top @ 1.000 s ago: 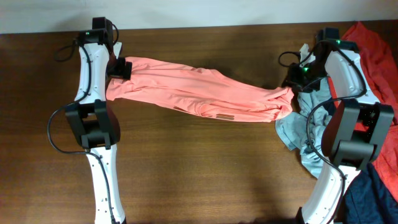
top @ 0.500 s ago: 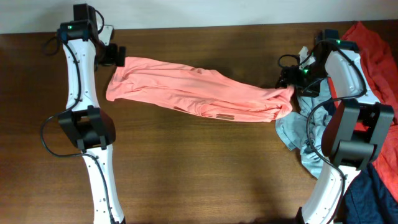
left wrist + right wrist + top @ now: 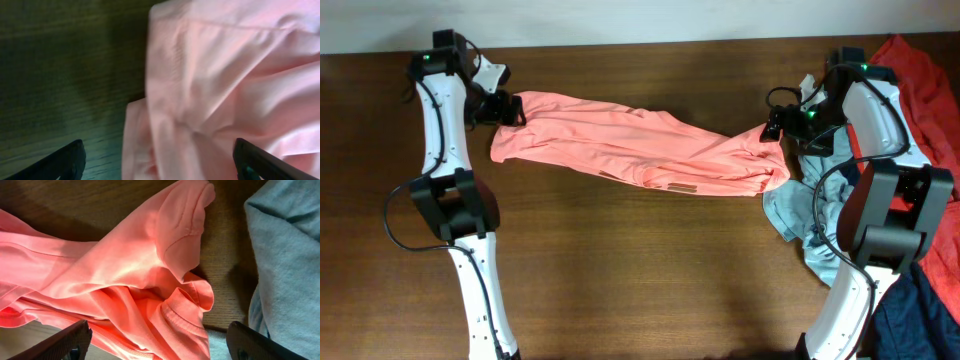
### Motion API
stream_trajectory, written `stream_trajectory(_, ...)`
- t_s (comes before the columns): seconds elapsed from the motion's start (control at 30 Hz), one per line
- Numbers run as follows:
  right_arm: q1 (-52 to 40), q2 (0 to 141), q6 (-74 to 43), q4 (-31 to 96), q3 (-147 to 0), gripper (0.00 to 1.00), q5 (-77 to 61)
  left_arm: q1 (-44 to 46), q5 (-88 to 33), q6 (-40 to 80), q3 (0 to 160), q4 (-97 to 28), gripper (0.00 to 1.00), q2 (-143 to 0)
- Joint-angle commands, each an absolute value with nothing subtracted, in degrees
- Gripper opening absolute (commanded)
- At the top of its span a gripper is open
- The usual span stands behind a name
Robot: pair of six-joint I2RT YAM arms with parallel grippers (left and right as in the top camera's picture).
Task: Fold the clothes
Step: 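Pull the folded shirt's ends apart to straighten it with both grippers, then carry the shirt's left end rightward with the left gripper, folding it over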
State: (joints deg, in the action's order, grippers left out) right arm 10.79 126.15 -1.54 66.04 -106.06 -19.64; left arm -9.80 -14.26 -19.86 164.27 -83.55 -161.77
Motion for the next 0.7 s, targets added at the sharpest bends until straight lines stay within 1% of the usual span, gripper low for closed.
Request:
stream_trajectory(0.0, 11.0, 123.4, -1.7, 66.2, -105.6, 0.91, -20.6, -10.7, -19.6, -22.8, 164.8, -84.9, 0.89, -165.2)
stream_trajectory(0.03, 11.0, 123.4, -1.7, 66.2, -105.6, 0.91, -20.6, -10.7, -21.0, -22.9, 164.8, -85.3, 0.82, -165.9)
stream_trajectory(0.1, 11.0, 123.4, -2.0, 66.3, -105.6, 0.91, -20.6, -10.5, -22.3, -22.9, 164.8, -86.1, 0.75, -167.4)
stream_trajectory(0.2, 11.0, 123.4, -2.0, 66.3, -105.6, 0.91, -20.6, -10.4, -22.3, -23.2, 164.7, -87.0, 0.68, -169.0)
stream_trajectory(0.3, 11.0, 123.4, -2.2, 66.2, -105.6, 0.91, -20.6, -10.1, -24.3, -23.5, 164.7, -87.7, 0.41, -170.2)
stream_trajectory(0.37, 11.0, 123.4, -2.4, 66.2, -105.6, 0.91, -20.7, -10.1, -25.1, -23.5, 164.7, -88.0, 0.13, -170.2)
stream_trajectory(0.4, 11.0, 123.4, -2.4, 66.2, -105.6, 0.91, -20.8, -10.1, -25.1, -23.5, 164.7, -88.1, 0.02, -170.2)
stream_trajectory(0.67, 10.9, 123.4, -2.4, 66.6, -105.6, 0.91, -21.3, -13.1, -24.5, -21.9, 165.6, -88.9, 0.01, -169.8)
